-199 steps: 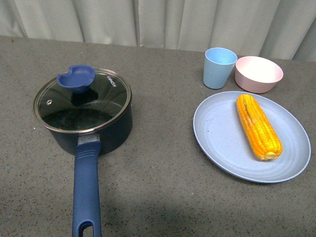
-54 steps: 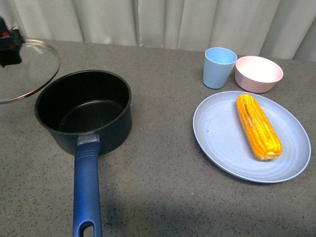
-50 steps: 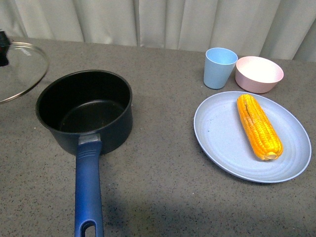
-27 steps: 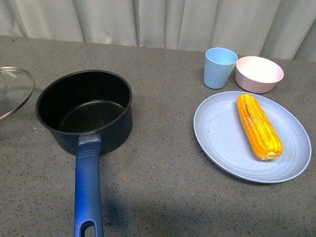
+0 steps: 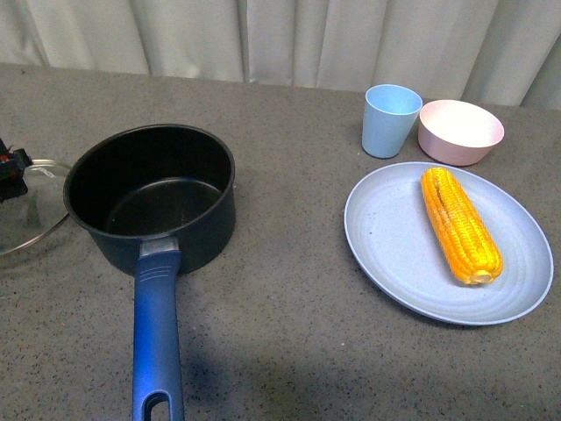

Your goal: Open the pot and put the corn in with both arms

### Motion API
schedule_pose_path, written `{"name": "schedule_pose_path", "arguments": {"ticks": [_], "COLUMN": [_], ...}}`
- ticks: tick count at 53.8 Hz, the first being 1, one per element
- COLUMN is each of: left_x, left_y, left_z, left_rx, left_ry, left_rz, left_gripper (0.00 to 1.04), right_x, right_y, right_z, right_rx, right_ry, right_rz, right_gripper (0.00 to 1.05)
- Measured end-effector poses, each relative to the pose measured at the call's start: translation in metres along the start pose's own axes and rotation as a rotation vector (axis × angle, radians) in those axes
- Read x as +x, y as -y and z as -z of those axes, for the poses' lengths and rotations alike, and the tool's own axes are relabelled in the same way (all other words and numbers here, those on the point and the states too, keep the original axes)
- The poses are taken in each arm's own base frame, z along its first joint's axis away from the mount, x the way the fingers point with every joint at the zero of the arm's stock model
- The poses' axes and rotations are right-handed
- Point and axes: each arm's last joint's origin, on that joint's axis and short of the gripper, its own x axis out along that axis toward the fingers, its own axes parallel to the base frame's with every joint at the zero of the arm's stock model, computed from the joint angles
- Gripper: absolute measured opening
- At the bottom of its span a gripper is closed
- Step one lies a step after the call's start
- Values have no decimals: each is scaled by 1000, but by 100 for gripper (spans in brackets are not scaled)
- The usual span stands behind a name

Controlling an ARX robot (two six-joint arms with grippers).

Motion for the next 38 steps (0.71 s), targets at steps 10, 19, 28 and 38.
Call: {"name": "schedule_pose_path", "arguments": {"ticks": [10, 19, 28, 38], "left_x": [2, 4, 1, -29], "left_y": [0, -1, -1, 2], "left_z": [8, 9, 3, -31], "left_rx": [18, 31, 20, 26], "left_ry": [-28, -45, -36, 70], "left_rz": [-7, -16, -15, -27], "left_gripper": [60, 61, 89, 98], "right_x": [0, 0, 0, 0], "right_y": [0, 0, 0, 0], "right_z": [0, 0, 0, 0], "right_rx": [0, 0, 0, 0], "right_ry": [0, 0, 0, 0], "right_rz": [0, 0, 0, 0], "right_gripper": [96, 96, 96, 96]}}
